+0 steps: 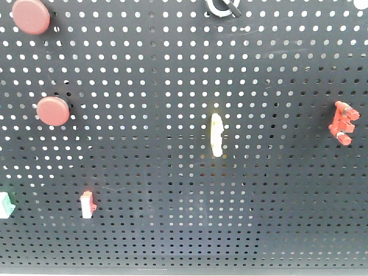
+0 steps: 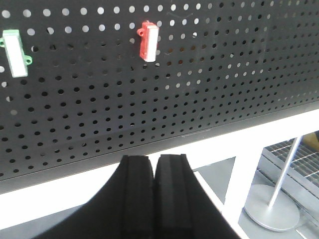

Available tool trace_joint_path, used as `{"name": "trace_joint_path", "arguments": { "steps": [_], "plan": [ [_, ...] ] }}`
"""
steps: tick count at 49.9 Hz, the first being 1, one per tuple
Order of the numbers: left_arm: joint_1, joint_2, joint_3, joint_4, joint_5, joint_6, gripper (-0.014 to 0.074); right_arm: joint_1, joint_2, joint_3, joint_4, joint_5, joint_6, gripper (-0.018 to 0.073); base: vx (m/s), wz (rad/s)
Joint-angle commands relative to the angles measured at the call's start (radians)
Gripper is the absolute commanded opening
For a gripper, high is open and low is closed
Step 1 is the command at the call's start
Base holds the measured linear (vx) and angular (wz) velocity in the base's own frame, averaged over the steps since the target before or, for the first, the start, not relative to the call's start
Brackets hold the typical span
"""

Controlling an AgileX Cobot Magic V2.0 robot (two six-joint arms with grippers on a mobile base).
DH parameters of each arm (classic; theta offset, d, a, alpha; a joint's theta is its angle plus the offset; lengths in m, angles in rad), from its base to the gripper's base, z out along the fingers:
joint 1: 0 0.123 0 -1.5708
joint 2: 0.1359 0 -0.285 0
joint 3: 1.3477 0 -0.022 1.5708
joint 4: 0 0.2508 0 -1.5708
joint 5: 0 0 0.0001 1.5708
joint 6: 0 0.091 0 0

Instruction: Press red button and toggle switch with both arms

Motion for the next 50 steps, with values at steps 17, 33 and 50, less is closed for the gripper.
{"name": "trace_joint_path", "arguments": {
  "steps": [17, 33, 50],
  "plan": [
    [0.03, -0.032, -0.021, 0.005, -0.05, -0.006, 0.0001, 0.0, 0.013, -0.023, -0.002, 0.038, 0.002, -0.0003, 0.0, 0.0],
    [0.189, -0.317, 0.271, 0.322, -0.206, -0.09, 0.0001, 0.0, 0.013, -0.023, -0.002, 0.038, 0.002, -0.0003, 0.0, 0.0],
    [0.198, -0.36, 0.343, 0.42, -0.234, -0.3, 0.0001, -0.001, 0.012, -0.023, -0.002, 0.037, 0.002, -0.0003, 0.0, 0.0]
  ]
}}
